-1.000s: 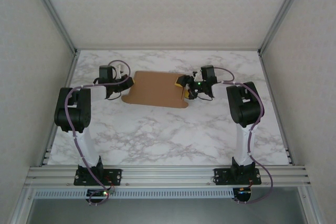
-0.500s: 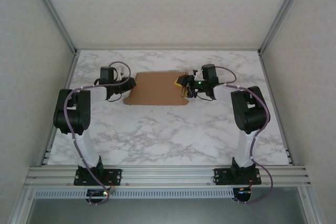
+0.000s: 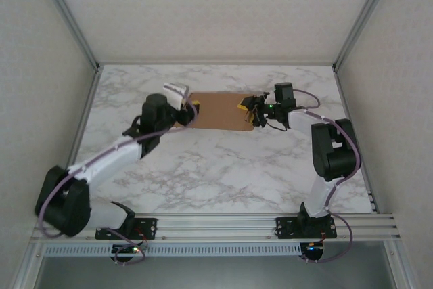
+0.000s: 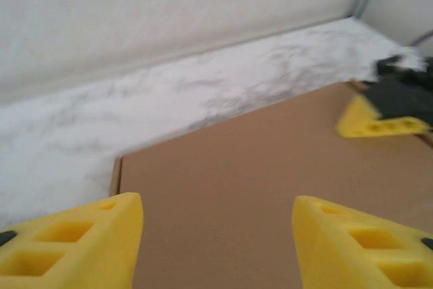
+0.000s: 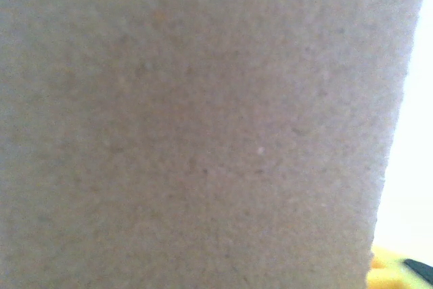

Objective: Fold the paper box

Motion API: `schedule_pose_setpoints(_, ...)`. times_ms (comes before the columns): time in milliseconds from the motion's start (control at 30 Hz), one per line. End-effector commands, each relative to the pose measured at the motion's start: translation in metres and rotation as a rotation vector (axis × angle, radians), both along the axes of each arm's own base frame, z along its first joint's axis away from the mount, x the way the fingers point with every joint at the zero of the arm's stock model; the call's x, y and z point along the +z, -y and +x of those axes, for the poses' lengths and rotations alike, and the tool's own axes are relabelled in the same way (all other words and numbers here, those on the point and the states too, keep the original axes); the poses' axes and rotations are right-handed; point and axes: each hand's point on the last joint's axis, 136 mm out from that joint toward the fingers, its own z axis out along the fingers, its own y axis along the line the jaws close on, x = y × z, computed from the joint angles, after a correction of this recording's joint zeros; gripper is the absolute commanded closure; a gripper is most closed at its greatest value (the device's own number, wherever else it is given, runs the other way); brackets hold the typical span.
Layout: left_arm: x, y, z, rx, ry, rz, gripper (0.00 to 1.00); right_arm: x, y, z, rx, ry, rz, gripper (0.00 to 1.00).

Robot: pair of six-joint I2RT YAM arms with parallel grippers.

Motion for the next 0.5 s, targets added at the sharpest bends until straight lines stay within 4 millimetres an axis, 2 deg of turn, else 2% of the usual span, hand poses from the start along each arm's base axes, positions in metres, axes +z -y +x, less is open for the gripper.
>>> schedule_pose_setpoints(0,0.011,-0.004,-0.012,-0.047,0.252,0.218,0.37,-0.004,0.007,-0.013,-0.028,-0.092,0.026,0.51)
schedule_pose_setpoints(100,-0.005,0.014,-0.028,-0.166,0.278,0.356,0.35,-0.004,0.008,-0.014,-0.039,-0.105,0.056,0.51)
schedule_pose_setpoints(167,-0.014,0.018,-0.030,-0.180,0.275,0.422,0.34,-0.004,0.008,-0.014,-0.043,-0.113,0.075,0.51)
schedule_pose_setpoints(267,-0.019,0.019,-0.026,-0.160,0.260,0.441,0.35,-0.001,0.007,-0.016,-0.040,-0.110,0.089,0.52)
schedule_pose_setpoints(467,-0.045,0.039,-0.038,-0.259,0.237,0.492,0.34,0.011,0.007,-0.018,-0.038,-0.091,0.107,0.52)
